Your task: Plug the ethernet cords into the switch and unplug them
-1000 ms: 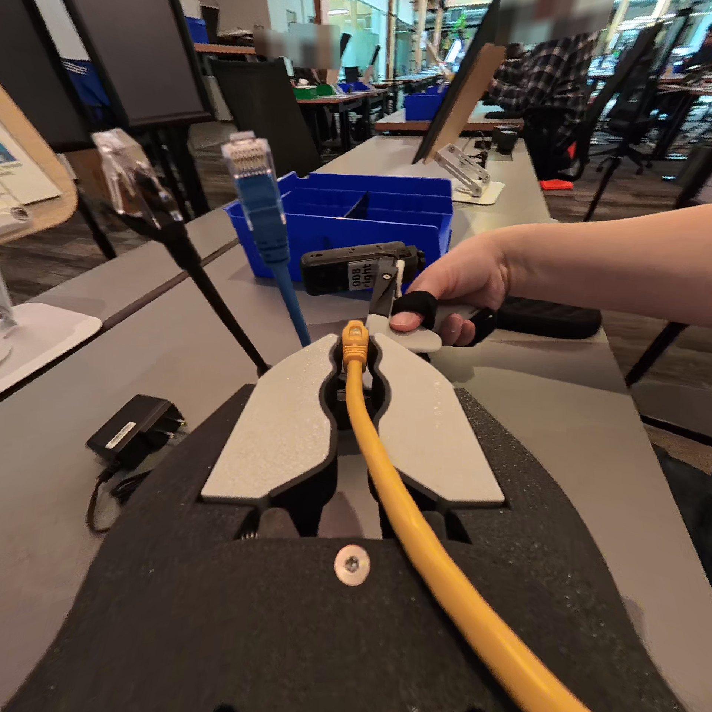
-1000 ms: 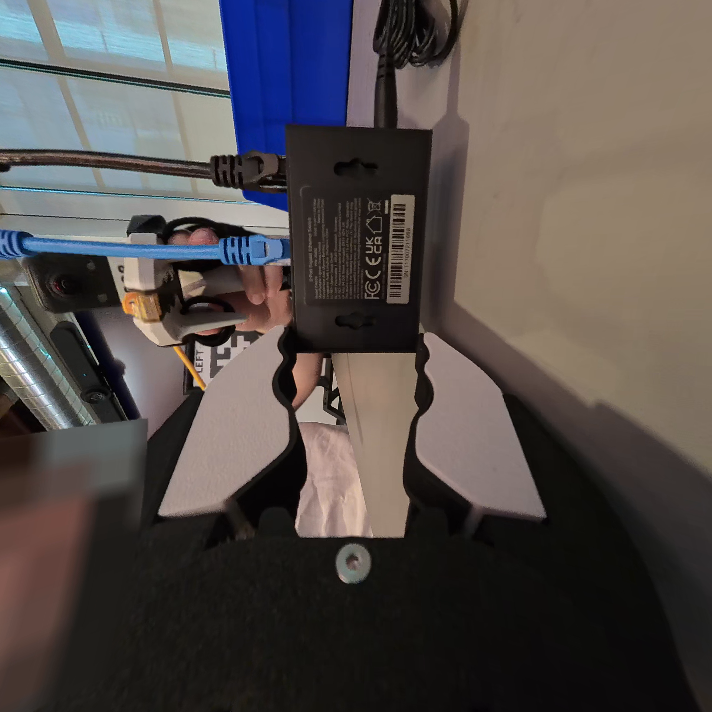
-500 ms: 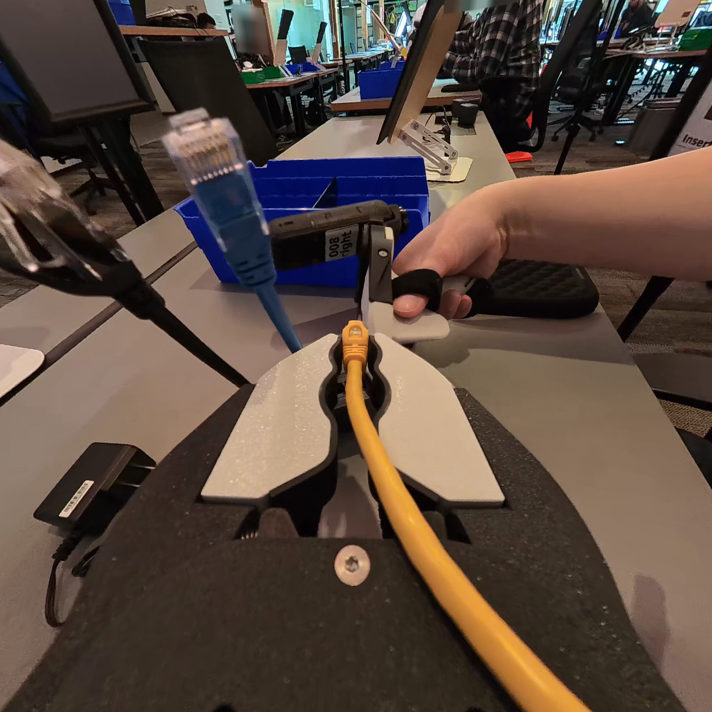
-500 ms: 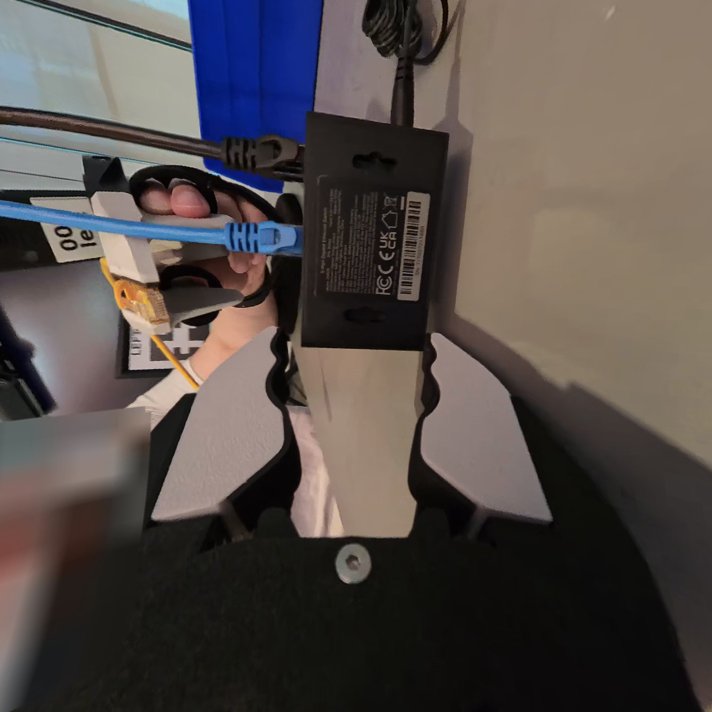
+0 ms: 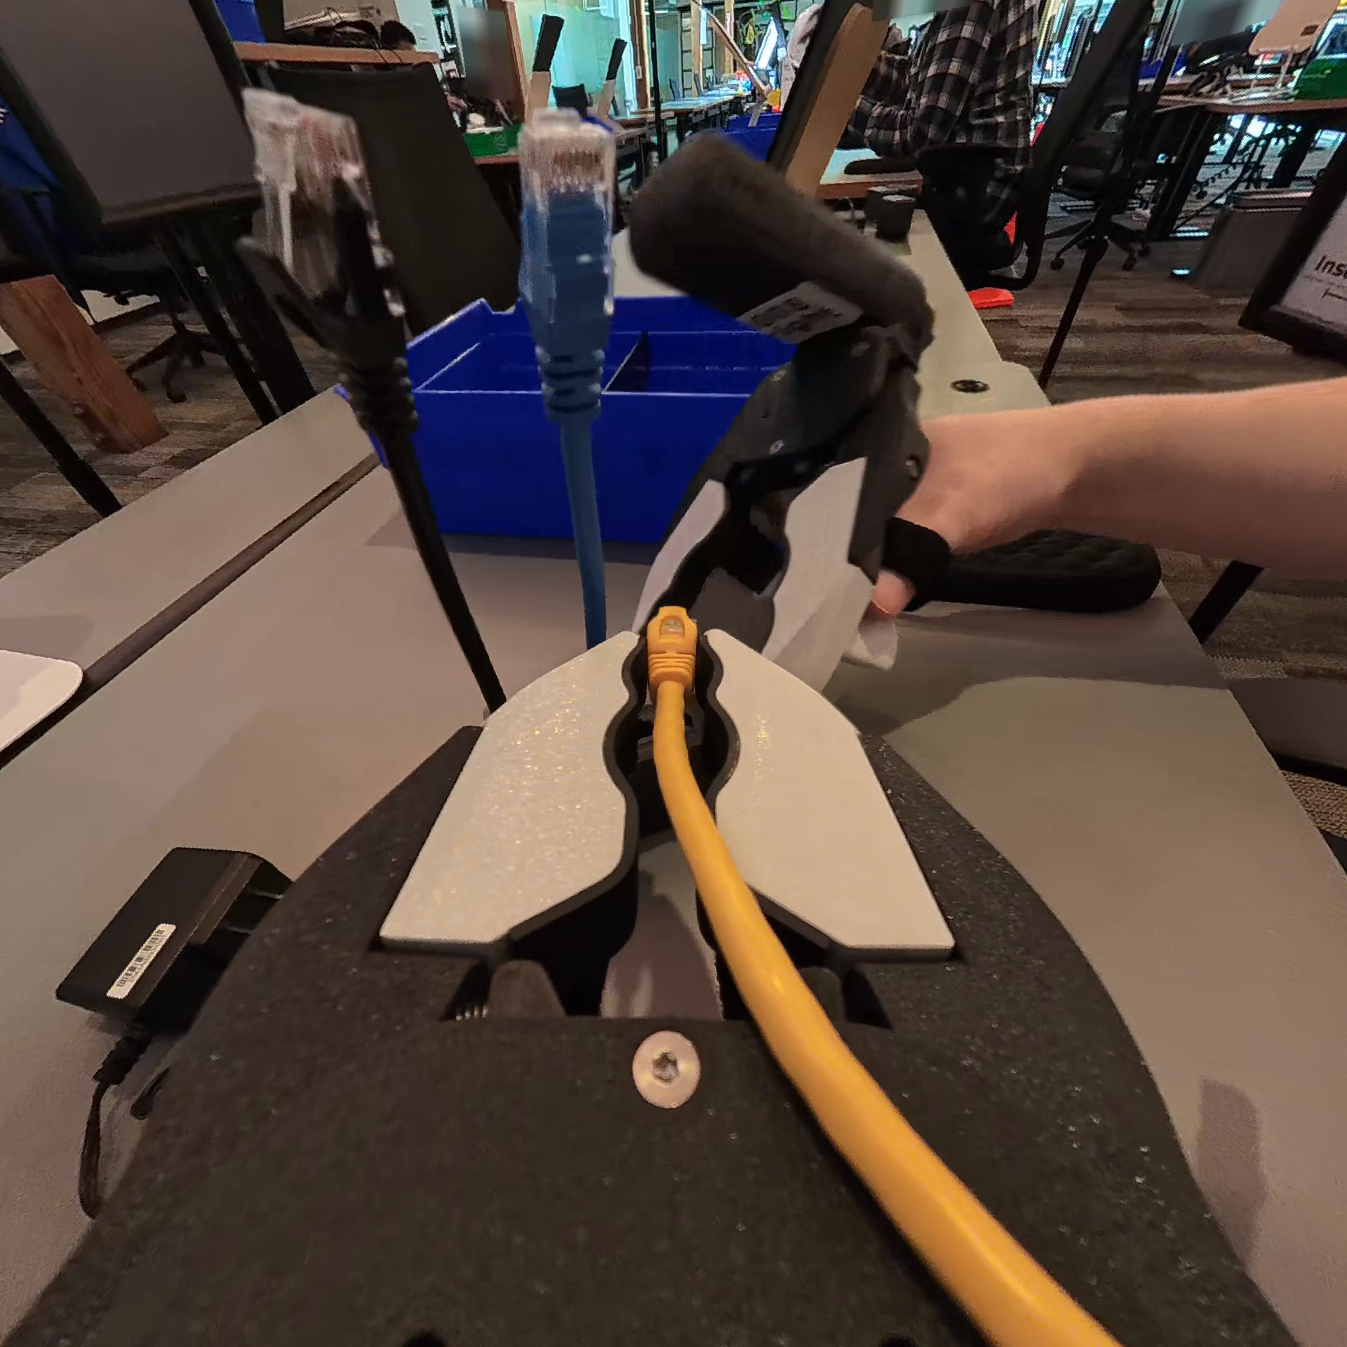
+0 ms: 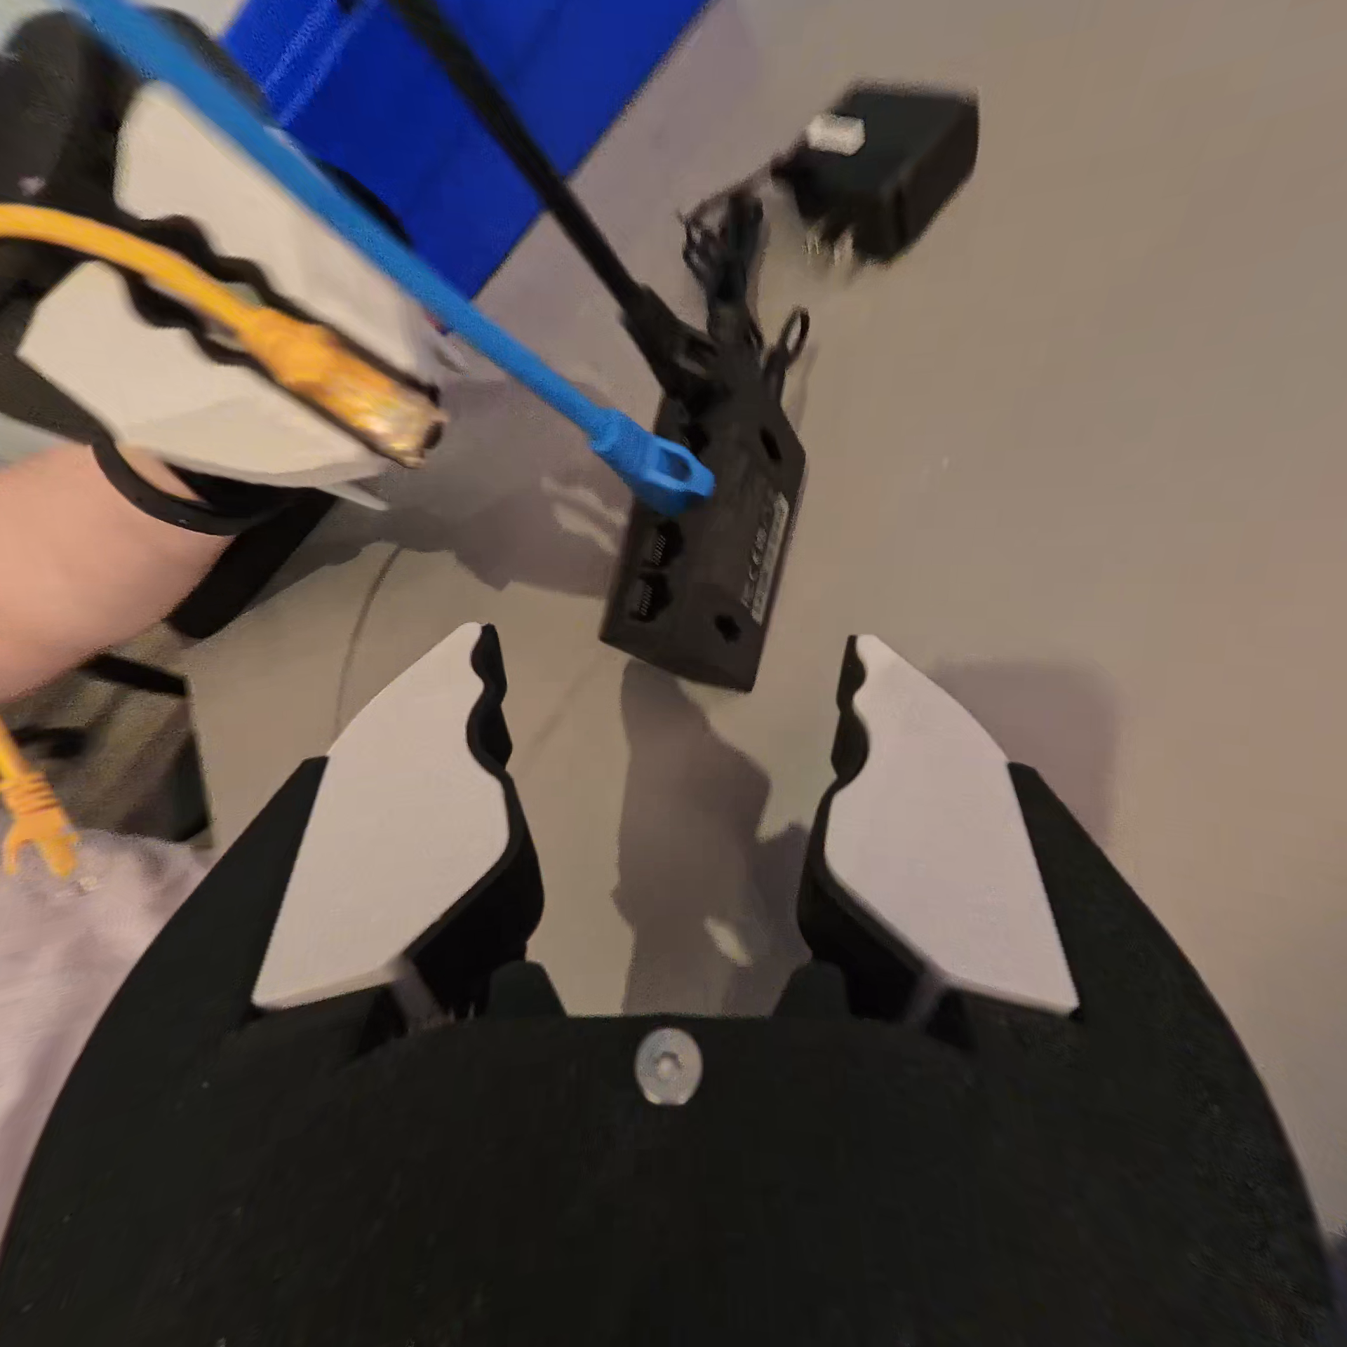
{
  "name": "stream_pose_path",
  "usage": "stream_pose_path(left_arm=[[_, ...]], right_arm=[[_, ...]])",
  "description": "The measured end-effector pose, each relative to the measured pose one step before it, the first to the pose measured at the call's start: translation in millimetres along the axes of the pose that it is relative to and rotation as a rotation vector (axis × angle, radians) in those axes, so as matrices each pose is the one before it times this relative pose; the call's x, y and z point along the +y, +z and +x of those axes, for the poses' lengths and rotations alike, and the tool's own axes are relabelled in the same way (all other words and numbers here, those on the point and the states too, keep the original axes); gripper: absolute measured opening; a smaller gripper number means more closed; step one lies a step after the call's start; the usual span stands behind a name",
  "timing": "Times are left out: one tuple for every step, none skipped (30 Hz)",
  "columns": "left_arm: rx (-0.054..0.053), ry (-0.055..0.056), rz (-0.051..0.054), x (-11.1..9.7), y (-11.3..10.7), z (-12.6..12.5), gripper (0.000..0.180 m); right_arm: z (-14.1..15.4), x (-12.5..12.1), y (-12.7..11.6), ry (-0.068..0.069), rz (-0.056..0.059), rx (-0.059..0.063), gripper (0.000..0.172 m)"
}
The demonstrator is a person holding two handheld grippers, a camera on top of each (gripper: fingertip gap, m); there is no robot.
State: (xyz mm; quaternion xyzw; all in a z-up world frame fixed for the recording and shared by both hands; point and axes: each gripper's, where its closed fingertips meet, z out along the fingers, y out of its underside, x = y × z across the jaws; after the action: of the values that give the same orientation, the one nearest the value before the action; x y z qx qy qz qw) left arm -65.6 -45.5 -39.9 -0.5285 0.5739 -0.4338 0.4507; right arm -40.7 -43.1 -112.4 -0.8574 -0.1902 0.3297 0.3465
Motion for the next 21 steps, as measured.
stream_pose_path(left_arm=[[0.0011,0.0004,-0.0018,0.63,0.79,0.31,0.012],[0.0016,-0.0002,-0.0016,0.63,0.70,0.33,0.012],[0.0023,-0.0002,-0.0019,0.60,0.56,0.32,0.012],[0.0014,0.0005,-0.0013,0.45,0.48,0.25,0.012],[0.0009,-0.0002,0.0003,0.21,0.28,0.14,0.012],[0.0035,-0.0027,0.0007,0.07,0.28,0.36,0.012],[0.0012,-0.0023,0.0004,-0.07,0.12,0.21,0.012],[-0.0019,-0.0005,-0.0012,0.25,-0.06,-0.10,0.012],[0.0001,-0.0006,-0.0020,0.34,-0.11,0.35,0.012],[-0.0004,0.0008,0.0001,0.04,-0.37,0.51,0.012],[-0.0022,0.0023,0.0009,0.00,-0.60,0.28,0.012],[-0.0019,0.0027,-0.0005,0.17,-0.70,0.28,0.012],[-0.0013,0.0020,-0.0004,0.05,-0.53,-0.01,0.012],[-0.0005,0.0000,0.0024,-0.43,-0.67,0.05,0.012],[-0.0008,-0.0020,0.0052,-0.86,-0.60,-0.15,0.012],[-0.0002,-0.0028,0.0058,-1.03,-0.58,-0.02,0.012],[0.0004,-0.0022,0.0048,-0.93,-0.55,0.01,0.012],[-0.0004,-0.0004,0.0032,-0.77,-0.56,0.17,0.012],[-0.0004,0.0009,0.0019,-0.55,-0.43,0.18,0.012],[0.0006,0.0013,0.0012,-0.40,-0.35,0.48,0.012],[0.0007,0.0016,0.0010,-0.36,-0.46,0.47,0.012]], right_arm=[[-4.11,-4.99,-1.82,-0.0705,0.0625,0.0326,0.083],[-1.91,-3.78,-1.75,-0.0882,0.0555,0.0527,0.077],[0.91,-2.91,-2.03,-0.1069,0.0440,0.0814,0.071],[0.48,-1.28,-1.15,-0.1101,0.0318,0.0829,0.065],[1.92,4.50,1.36,-0.0704,-0.0151,0.0791,0.062],[-0.34,8.14,4.19,-0.0229,-0.0471,0.0443,0.063],[-5.41,7.04,5.24,0.0198,-0.0406,-0.0067,0.063],[-4.77,4.07,4.75,0.0507,-0.0170,-0.0177,0.059],[-2.76,0.42,3.19,0.0451,0.0120,-0.0120,0.055],[1.02,-0.15,1.89,0.0296,0.0157,0.0139,0.054],[3.03,0.77,0.58,0.0060,-0.0104,0.0282,0.052],[1.50,-1.66,0.37,-0.0053,0.0077,0.0233,0.052],[-0.50,-0.95,0.38,-0.0146,0.0026,0.0145,0.052],[0.07,0.42,1.21,-0.0162,-0.0091,0.0177,0.052],[1.17,1.16,1.40,-0.0137,-0.0130,0.0225,0.054],[0.45,1.19,1.26,-0.0094,-0.0118,0.0113,0.053],[0.17,0.79,1.14,-0.0006,-0.0086,0.0033,0.053],[0.72,1.19,1.15,0.0059,-0.0118,0.0020,0.051],[0.21,0.99,1.35,0.0071,-0.0106,-0.0050,0.048],[-1.47,0.63,1.50,0.0072,-0.0098,-0.0180,0.045],[-0.76,0.17,1.62,0.0120,-0.0078,-0.0157,0.042]])
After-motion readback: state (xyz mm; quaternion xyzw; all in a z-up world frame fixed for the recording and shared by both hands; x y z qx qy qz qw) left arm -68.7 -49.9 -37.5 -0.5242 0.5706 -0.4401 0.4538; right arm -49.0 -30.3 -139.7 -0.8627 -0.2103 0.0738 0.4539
